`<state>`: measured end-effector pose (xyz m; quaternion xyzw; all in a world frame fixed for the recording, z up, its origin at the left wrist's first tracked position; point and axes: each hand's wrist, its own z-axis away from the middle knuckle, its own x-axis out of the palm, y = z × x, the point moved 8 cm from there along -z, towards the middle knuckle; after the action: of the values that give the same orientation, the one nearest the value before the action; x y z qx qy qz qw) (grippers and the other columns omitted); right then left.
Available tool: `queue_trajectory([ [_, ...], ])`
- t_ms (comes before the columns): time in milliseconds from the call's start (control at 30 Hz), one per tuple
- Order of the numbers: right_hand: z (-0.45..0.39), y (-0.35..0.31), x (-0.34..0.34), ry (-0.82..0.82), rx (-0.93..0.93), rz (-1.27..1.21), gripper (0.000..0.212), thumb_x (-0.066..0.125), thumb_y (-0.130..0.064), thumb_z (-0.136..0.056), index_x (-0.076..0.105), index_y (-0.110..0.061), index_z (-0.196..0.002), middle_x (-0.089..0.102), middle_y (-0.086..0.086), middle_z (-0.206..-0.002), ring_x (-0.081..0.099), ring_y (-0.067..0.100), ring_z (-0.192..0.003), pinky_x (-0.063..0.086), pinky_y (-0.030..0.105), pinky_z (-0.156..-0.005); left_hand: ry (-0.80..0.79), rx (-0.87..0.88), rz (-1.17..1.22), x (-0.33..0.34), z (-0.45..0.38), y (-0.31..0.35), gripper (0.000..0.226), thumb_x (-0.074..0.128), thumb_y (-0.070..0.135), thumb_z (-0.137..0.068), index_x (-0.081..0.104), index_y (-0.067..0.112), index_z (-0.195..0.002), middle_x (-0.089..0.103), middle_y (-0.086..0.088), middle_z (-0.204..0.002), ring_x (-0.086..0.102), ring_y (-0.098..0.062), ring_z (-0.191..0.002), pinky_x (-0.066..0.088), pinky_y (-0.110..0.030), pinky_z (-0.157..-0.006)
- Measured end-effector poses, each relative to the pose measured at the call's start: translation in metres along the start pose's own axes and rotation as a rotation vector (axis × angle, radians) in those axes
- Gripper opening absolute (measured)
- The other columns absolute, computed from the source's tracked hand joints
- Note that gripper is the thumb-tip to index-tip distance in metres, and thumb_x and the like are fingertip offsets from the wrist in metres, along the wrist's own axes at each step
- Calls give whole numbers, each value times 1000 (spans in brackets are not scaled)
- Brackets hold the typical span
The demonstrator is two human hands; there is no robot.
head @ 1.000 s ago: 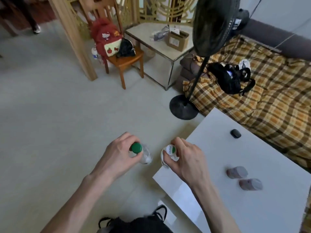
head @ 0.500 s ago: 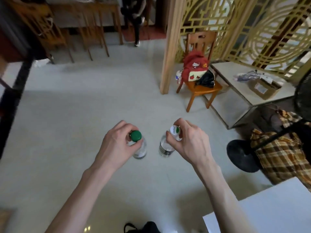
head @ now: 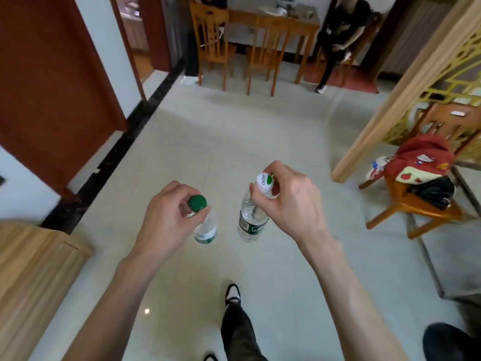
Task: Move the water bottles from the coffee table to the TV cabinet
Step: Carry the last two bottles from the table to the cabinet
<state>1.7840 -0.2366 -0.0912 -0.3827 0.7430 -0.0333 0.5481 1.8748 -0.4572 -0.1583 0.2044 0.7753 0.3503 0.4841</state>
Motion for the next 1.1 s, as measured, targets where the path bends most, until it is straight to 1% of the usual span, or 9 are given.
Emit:
queue_trajectory([
  [100,-40,-24,32,-53,-54,-74,26,72,-37,-83,55,-17,-83,57,-3,-67,55,25,-62,46,34,-54,56,-48,-52,-26,-16,-25,22,91,17,-77,72,22,-88,63,9,-87,65,-6,-80,49,-15,-66],
  [233,-89,-54,82,-164,-142,-187,27,73,-42,-80,57,-21,-84,59,-4,-68,58,21,-64,50,35,-58,137,-109,-121,-60,-43,-55,28,90,19,-77,67,32,-86,61,15,-85,64,-1,-82,43,-2,-65],
  [433,-156,-114,146,-284,-341,-294,26,72,-47,-81,53,-29,-85,54,-11,-70,52,11,-62,40,24,-55,332,-244,-152,-114,-69,-91,31,88,27,-80,64,45,-86,60,17,-81,62,-6,-74,46,-9,-59],
  [500,-175,-137,166,-331,-406,-325,27,69,-51,-82,51,-31,-86,51,-13,-71,52,8,-63,35,19,-56,397,-272,-149,-131,-73,-101,26,87,28,-81,65,43,-87,61,15,-84,64,-10,-67,48,-12,-57],
  [567,-191,-160,185,-377,-461,-351,28,69,-52,-83,51,-30,-88,52,-13,-74,53,7,-66,36,18,-58,474,-289,-172,-150,-74,-111,26,86,26,-81,66,41,-89,62,8,-81,62,-12,-74,45,-10,-62],
  [633,-201,-186,206,-426,-523,-362,28,70,-51,-86,53,-30,-91,56,-13,-78,55,9,-71,42,22,-60,561,-334,-175,-170,-69,-123,25,86,24,-82,67,37,-93,63,3,-80,59,-12,-78,43,-10,-64],
  [767,-213,-239,250,-494,-595,-423,27,74,-46,-85,56,-27,-92,57,-12,-78,55,9,-72,45,28,-62,722,-408,-151,-210,-52,-154,23,86,19,-83,68,29,-93,61,3,-81,61,-4,-71,42,-8,-60],
  [933,-206,-311,304,-539,-638,-501,25,74,-47,-83,56,-30,-87,50,-18,-68,54,-1,-69,32,17,-55,781,-509,-257,-262,-20,-200,21,84,25,-85,68,28,-98,62,7,-90,61,-9,-79,48,-17,-69],
  [1100,-191,-384,359,-602,-677,-506,27,74,-50,-81,54,-31,-84,51,-18,-66,54,-3,-67,31,21,-53,823,-613,-287,-320,9,-253,20,85,23,-85,71,22,-100,61,9,-92,61,-11,-80,50,-19,-70],
])
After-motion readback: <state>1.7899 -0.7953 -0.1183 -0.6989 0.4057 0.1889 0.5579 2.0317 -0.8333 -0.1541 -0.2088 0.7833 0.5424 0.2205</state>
